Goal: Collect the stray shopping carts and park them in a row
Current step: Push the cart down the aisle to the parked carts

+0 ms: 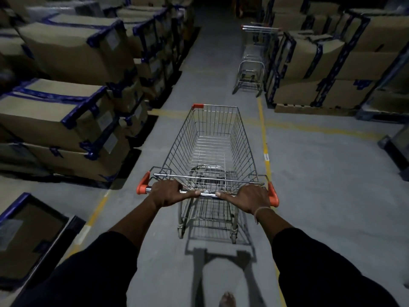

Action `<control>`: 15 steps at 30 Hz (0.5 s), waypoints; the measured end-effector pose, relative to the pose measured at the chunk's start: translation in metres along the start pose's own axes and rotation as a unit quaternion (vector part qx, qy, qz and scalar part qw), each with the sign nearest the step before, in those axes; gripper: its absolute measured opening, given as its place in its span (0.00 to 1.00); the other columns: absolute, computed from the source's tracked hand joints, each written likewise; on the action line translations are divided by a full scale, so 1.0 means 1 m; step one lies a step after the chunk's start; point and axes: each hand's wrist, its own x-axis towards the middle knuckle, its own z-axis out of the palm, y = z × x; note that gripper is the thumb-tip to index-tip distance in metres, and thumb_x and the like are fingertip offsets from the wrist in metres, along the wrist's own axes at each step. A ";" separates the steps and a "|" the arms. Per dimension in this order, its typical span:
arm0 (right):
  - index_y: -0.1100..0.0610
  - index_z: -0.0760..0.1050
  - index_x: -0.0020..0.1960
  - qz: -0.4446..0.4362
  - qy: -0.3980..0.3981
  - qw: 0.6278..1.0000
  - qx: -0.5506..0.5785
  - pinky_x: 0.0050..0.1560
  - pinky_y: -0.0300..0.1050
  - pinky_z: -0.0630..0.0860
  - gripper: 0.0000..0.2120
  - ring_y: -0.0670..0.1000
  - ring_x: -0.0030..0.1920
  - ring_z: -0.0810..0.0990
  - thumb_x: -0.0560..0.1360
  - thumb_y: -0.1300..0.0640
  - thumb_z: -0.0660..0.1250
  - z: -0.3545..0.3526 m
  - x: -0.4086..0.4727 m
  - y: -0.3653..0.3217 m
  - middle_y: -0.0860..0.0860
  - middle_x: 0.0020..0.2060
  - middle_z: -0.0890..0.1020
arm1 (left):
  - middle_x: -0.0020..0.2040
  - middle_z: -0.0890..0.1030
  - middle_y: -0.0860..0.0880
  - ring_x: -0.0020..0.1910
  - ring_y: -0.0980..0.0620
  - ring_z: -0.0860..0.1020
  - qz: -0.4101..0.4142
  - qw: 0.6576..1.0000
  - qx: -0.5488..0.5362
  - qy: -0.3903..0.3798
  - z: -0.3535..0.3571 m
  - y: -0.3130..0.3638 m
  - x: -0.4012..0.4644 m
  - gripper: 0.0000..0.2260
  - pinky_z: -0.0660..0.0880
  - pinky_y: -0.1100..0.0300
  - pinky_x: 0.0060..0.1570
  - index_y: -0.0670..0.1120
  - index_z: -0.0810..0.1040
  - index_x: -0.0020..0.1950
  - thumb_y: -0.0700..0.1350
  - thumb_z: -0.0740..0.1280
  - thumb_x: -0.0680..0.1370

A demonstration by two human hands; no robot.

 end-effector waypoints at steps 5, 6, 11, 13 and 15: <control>0.53 0.78 0.32 -0.021 -0.007 1.000 -0.002 0.41 0.46 0.71 0.50 0.52 0.34 0.78 0.62 0.10 0.42 -0.028 0.095 0.017 0.50 0.30 0.79 | 0.30 0.78 0.52 0.34 0.54 0.78 -0.014 0.999 0.017 0.031 -0.020 -0.007 0.085 0.46 0.71 0.57 0.39 0.49 0.80 0.34 0.87 0.44 0.64; 0.53 0.79 0.32 -0.022 -0.012 1.000 0.000 0.41 0.46 0.70 0.50 0.51 0.34 0.78 0.62 0.10 0.42 -0.032 0.111 0.020 0.50 0.30 0.79 | 0.30 0.78 0.52 0.34 0.54 0.78 -0.012 0.999 0.027 0.038 -0.022 -0.008 0.099 0.47 0.71 0.57 0.41 0.50 0.81 0.35 0.88 0.41 0.63; 0.55 0.80 0.33 -0.047 -0.013 0.999 -0.012 0.44 0.46 0.76 0.53 0.52 0.34 0.79 0.61 0.10 0.40 -0.050 0.195 0.033 0.51 0.31 0.80 | 0.31 0.80 0.52 0.39 0.52 0.80 -0.030 0.996 0.066 0.051 -0.033 -0.016 0.169 0.44 0.71 0.53 0.52 0.51 0.79 0.33 0.86 0.40 0.66; 0.55 0.80 0.32 -0.059 -0.013 0.998 -0.012 0.42 0.46 0.74 0.52 0.52 0.33 0.79 0.63 0.10 0.41 -0.058 0.229 0.039 0.51 0.30 0.80 | 0.32 0.80 0.52 0.40 0.52 0.80 -0.038 0.996 0.070 0.048 -0.040 -0.019 0.198 0.42 0.69 0.51 0.54 0.52 0.77 0.33 0.85 0.41 0.67; 0.54 0.78 0.32 -0.072 -0.011 0.997 -0.016 0.41 0.45 0.71 0.49 0.50 0.32 0.78 0.65 0.11 0.43 -0.067 0.264 0.044 0.50 0.30 0.80 | 0.31 0.79 0.52 0.39 0.52 0.79 -0.044 0.996 0.064 0.051 -0.046 -0.022 0.229 0.38 0.68 0.51 0.53 0.53 0.73 0.31 0.84 0.44 0.68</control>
